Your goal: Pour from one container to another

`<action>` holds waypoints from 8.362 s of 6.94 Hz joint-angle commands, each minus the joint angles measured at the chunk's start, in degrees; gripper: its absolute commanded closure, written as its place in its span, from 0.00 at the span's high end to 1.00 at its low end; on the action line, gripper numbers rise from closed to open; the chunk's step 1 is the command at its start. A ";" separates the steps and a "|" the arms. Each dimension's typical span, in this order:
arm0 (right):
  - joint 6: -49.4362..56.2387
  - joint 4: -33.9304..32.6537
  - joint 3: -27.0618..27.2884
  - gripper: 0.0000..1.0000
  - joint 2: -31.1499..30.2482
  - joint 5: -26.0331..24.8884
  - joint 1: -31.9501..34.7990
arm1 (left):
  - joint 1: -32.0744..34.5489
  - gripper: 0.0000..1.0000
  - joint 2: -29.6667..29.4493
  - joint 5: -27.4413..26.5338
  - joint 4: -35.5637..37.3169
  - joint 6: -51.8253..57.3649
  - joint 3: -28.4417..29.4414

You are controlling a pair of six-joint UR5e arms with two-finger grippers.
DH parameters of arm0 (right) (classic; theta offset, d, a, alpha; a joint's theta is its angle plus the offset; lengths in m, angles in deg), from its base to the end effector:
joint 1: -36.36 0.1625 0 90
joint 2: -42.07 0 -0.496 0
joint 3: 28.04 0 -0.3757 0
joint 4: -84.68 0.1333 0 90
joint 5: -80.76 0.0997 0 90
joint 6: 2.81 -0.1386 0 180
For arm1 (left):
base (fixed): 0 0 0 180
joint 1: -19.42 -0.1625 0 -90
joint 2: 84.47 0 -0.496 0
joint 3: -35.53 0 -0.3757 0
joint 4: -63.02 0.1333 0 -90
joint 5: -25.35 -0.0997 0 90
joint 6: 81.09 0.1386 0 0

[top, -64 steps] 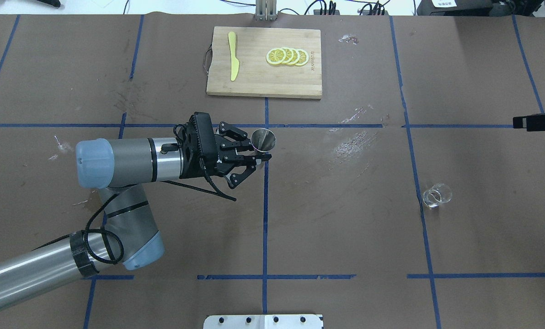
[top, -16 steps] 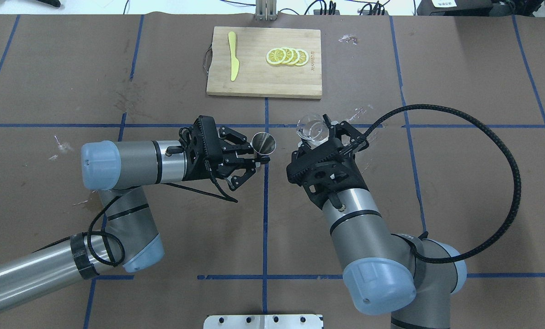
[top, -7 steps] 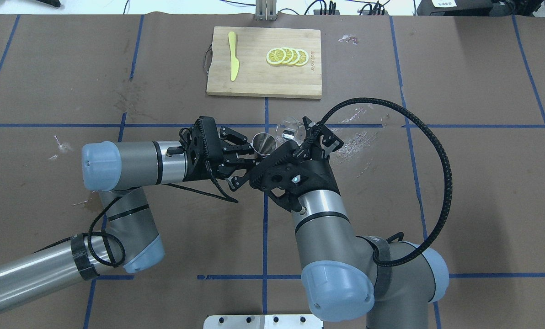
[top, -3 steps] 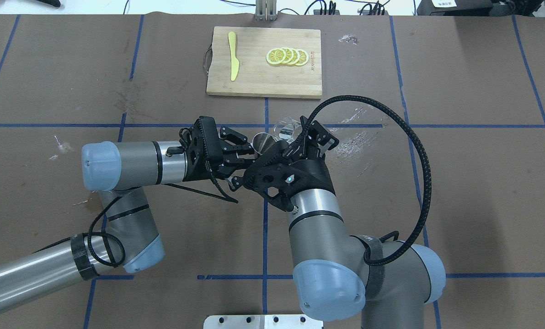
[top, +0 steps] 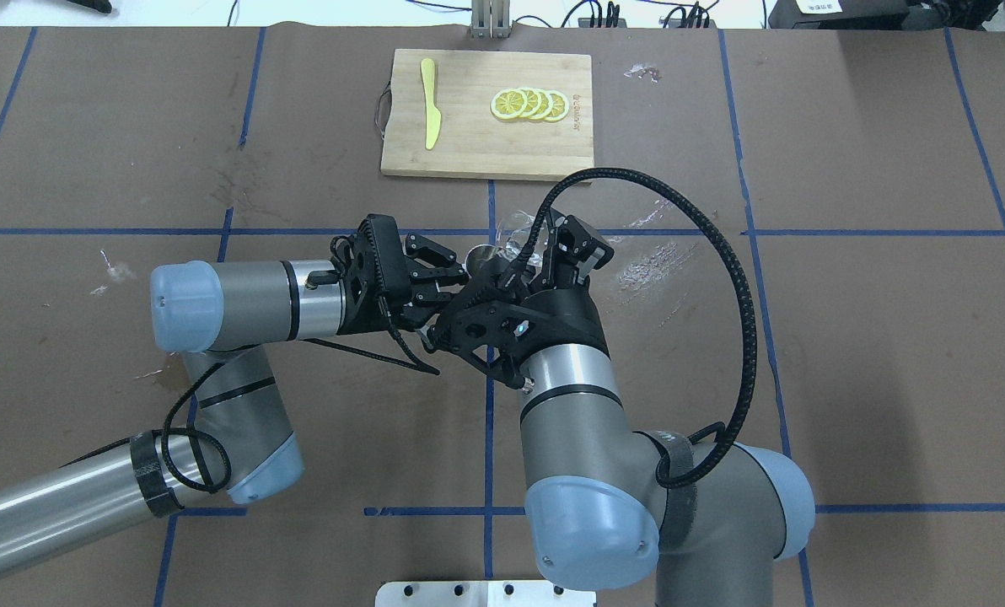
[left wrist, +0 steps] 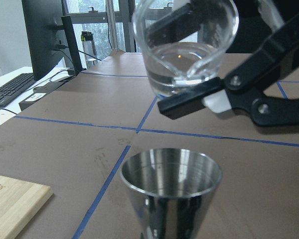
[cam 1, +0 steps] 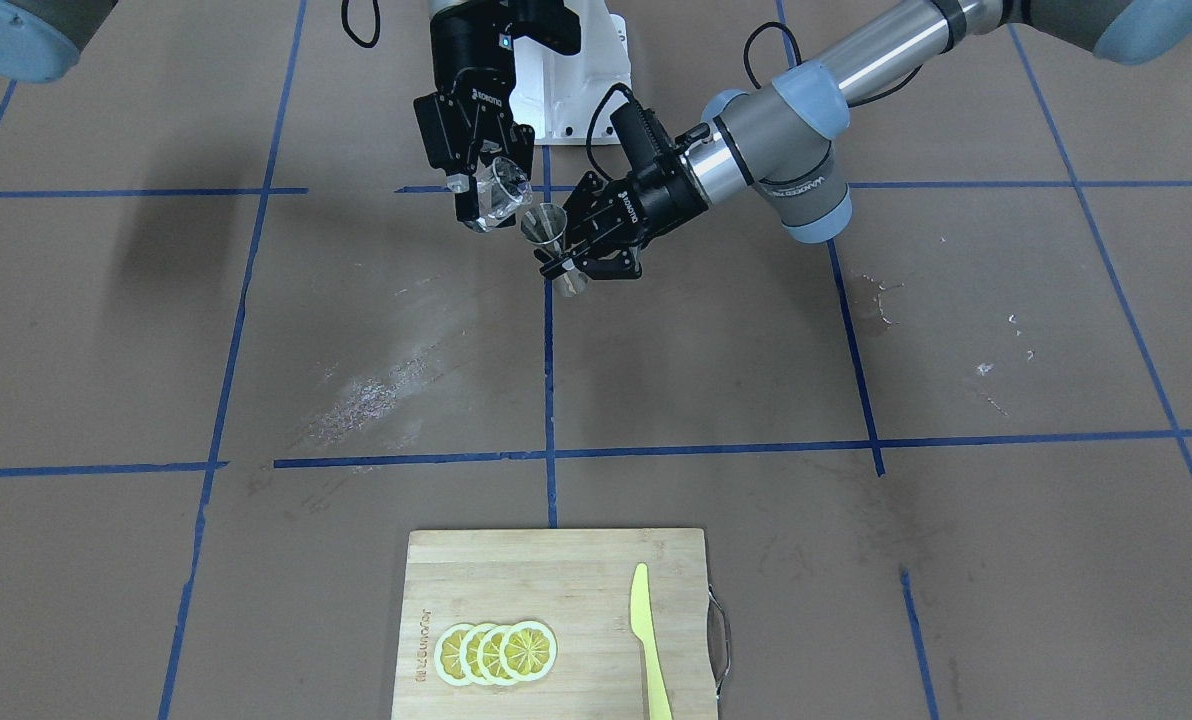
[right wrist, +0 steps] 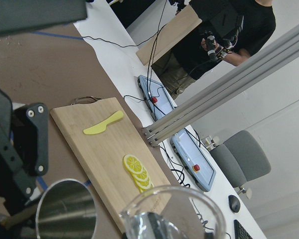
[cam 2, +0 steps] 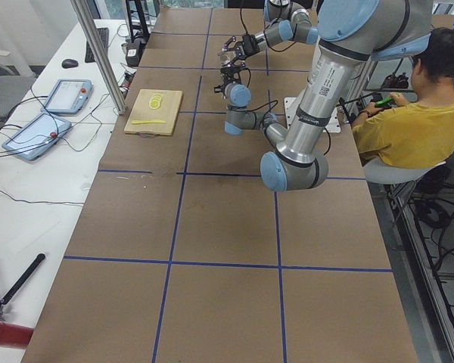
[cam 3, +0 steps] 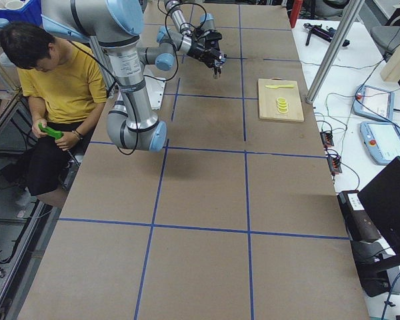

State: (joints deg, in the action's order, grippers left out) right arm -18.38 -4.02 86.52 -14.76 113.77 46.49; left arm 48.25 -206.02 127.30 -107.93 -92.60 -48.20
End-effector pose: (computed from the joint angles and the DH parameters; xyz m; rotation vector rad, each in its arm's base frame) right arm -0.5350 -0.3491 0.2134 1.2968 -0.0889 -0.4507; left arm 0.5642 -0.4299 0.2911 1.4558 1.2580 0.7866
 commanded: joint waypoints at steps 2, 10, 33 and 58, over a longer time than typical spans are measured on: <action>8.45 -1.48 -0.13 0.00 0.76 -2.51 -0.02 | 0.00 0.00 0.00 0.00 0.00 -0.10 -0.12; 17.32 -3.06 -0.21 0.00 1.38 -3.83 -0.02 | 0.00 0.00 0.00 0.00 0.00 -0.01 -0.12; -4.25 9.82 2.94 0.00 -1.32 11.33 7.09 | 0.35 0.00 0.44 0.09 -0.61 -0.27 -0.47; -14.84 25.86 3.21 0.00 -13.39 19.02 11.67 | -21.44 0.00 43.07 -73.02 -15.92 -28.12 -9.97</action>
State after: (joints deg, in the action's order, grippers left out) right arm -33.22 21.83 89.72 -28.15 132.79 58.16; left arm 27.74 -162.86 57.54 -125.27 -119.64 -58.85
